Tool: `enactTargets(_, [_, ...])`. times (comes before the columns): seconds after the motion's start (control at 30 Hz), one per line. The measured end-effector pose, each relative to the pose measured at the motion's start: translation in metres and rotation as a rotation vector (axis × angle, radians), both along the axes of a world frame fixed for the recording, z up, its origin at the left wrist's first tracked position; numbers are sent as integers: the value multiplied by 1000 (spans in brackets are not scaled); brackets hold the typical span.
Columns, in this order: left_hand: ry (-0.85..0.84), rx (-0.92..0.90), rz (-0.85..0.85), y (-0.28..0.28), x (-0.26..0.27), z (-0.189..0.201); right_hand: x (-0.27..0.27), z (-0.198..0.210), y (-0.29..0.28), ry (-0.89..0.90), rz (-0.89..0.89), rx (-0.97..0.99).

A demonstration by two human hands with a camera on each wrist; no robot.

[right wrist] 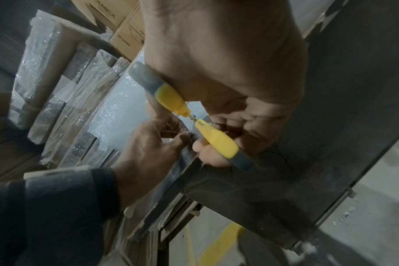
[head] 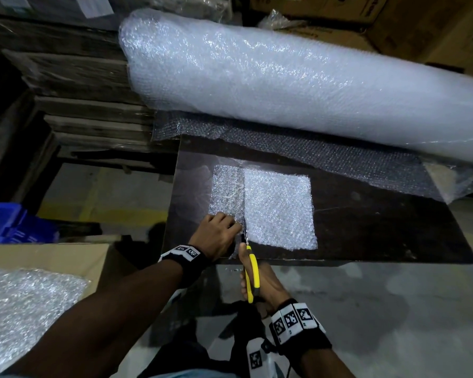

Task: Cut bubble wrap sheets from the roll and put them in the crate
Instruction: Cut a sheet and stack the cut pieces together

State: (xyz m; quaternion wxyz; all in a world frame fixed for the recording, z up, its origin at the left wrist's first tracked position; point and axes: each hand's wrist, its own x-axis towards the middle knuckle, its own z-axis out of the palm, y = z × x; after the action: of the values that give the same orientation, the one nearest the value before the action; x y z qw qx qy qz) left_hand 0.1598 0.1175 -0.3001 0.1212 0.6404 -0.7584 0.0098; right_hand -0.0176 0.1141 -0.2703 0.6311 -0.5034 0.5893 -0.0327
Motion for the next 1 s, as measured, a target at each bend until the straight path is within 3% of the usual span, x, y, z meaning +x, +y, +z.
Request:
enactTargets(0.4, [15, 26, 10, -2, 1, -2, 10, 9, -12, -23, -41, 76])
enactTargets(1.0, [-5, 25, -15, -4, 6, -3, 24, 8, -26, 19, 1, 19])
